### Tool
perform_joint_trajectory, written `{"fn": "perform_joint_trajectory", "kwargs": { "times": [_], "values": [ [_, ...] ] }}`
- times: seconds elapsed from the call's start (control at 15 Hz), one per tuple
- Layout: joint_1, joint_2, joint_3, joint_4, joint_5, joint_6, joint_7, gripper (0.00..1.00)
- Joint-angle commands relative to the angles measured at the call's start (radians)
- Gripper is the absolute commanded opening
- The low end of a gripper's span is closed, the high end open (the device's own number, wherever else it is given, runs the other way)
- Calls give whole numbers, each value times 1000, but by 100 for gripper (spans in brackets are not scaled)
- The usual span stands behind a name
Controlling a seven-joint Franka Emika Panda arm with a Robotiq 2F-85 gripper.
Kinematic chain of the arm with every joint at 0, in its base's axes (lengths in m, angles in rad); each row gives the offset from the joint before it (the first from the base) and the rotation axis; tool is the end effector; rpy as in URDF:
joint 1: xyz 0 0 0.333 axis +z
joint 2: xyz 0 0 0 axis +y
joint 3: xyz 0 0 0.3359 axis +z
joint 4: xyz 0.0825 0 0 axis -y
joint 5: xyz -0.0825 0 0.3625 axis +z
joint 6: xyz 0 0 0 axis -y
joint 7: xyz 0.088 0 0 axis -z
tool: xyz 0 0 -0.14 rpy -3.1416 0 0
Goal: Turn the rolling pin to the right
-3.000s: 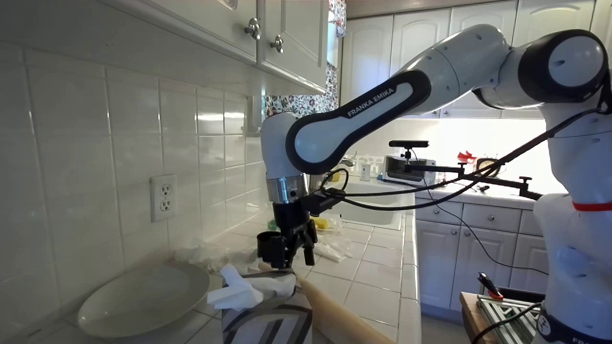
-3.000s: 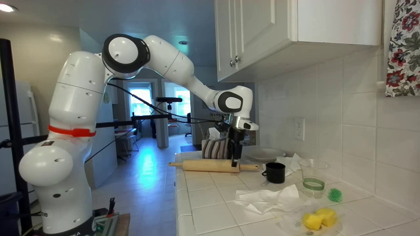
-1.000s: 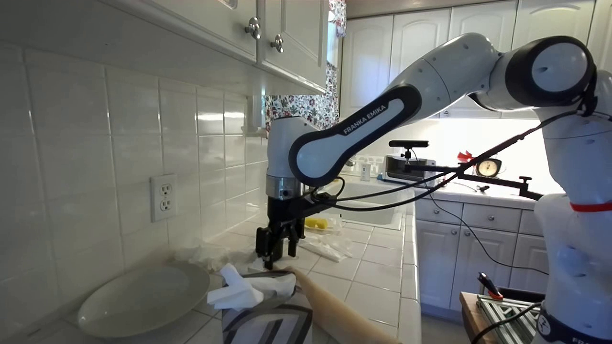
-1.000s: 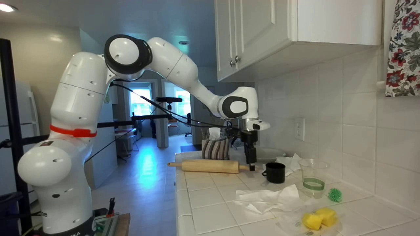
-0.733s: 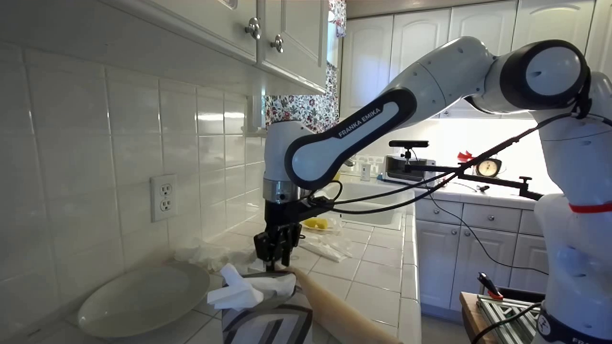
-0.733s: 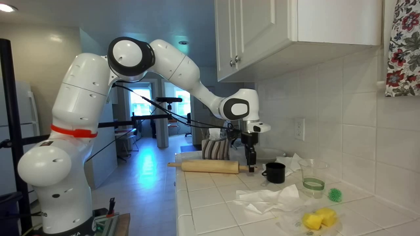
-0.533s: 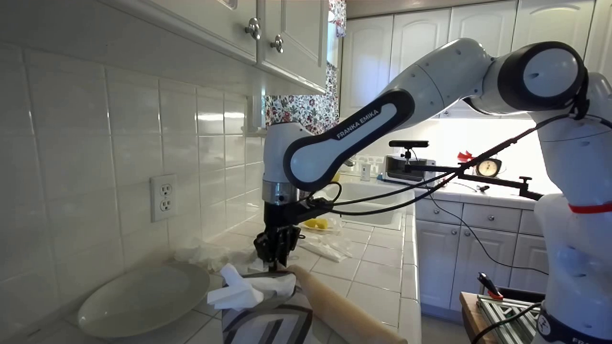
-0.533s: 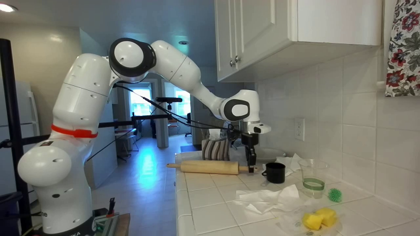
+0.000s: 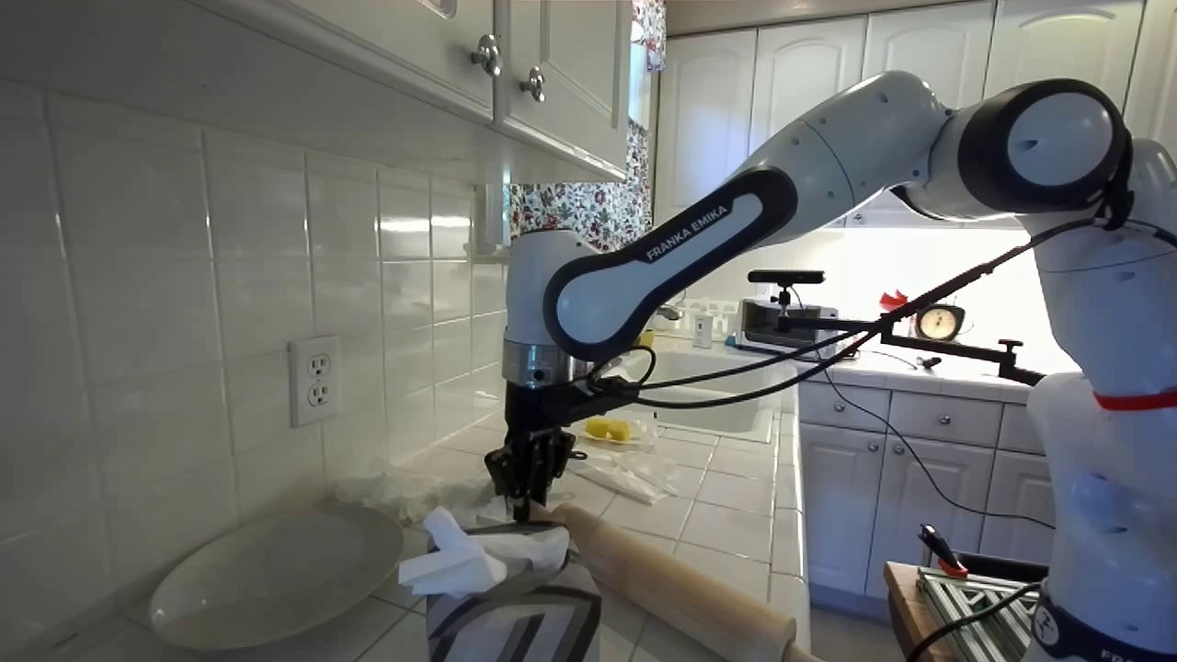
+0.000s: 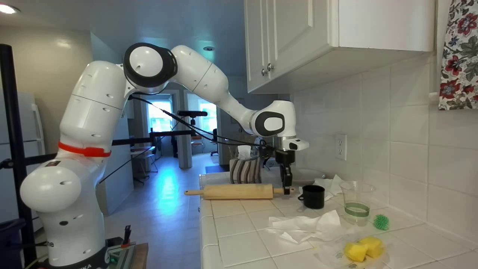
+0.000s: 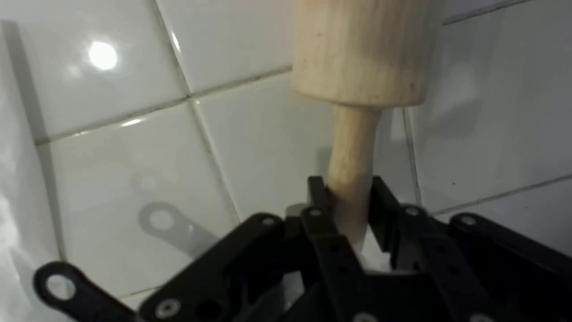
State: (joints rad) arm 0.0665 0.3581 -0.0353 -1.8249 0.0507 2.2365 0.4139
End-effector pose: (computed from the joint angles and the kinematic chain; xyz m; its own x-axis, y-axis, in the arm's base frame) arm 0.6340 0.0242 0.3429 0.9160 -0.3995 0.0372 -0.3977 -0.9163 -0.0481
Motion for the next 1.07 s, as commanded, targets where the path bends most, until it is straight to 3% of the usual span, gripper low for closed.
{"fn": "perform_joint_trajectory", "kwargs": {
  "times": [0.0,1.0],
  "values": [
    [1,-40,-1,13,9,-43,15,7],
    [-28,-242,-35,-72,-27,-20,137,7]
  ]
}}
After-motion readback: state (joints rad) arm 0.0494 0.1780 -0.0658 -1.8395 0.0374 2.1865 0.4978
